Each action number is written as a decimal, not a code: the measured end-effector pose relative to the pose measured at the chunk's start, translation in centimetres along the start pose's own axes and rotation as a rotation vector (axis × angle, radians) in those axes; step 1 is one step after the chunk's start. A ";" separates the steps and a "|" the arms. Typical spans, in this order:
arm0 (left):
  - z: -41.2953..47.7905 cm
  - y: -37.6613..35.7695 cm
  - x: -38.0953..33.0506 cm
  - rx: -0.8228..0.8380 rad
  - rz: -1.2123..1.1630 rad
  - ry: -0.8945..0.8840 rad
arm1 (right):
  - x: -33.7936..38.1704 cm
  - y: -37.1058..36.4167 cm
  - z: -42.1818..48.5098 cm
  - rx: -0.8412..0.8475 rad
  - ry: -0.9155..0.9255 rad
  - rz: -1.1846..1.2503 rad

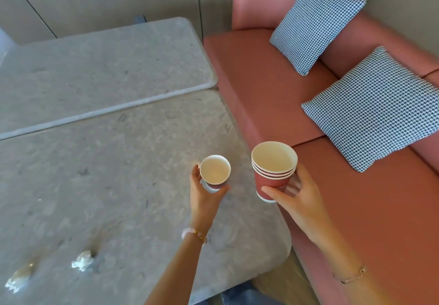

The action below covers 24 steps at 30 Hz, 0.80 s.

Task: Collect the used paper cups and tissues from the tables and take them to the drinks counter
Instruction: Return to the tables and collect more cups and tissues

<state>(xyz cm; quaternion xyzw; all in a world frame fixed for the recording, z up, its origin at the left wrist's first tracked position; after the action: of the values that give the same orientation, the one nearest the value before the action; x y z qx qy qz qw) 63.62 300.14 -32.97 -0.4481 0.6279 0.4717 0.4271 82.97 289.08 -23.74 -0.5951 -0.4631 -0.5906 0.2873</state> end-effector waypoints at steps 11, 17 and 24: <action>0.4 0.0 0.0 -0.059 -0.033 0.014 | -0.7 0.5 0.7 0.030 -0.001 0.007; -0.1 2.3 -2.0 -0.087 -0.060 -0.037 | -0.4 -1.2 0.8 0.075 -0.005 0.011; -0.5 9.0 -6.5 -0.123 -0.079 -0.150 | 1.2 -6.5 0.8 0.148 0.027 0.009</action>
<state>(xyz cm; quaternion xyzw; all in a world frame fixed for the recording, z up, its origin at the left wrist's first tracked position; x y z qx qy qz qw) 56.34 302.04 -24.79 -0.4616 0.5458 0.5243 0.4628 77.39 292.66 -24.04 -0.5660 -0.4990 -0.5617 0.3394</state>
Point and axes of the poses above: each hand's wrist, its own z-axis towards the middle knuckle, its own y-axis out of the back of the hand, x = y × z, the point moved 7 cm from there along z, towards the middle knuckle, and after that the axes turned 2 degrees about x, right-handed, at the moved point
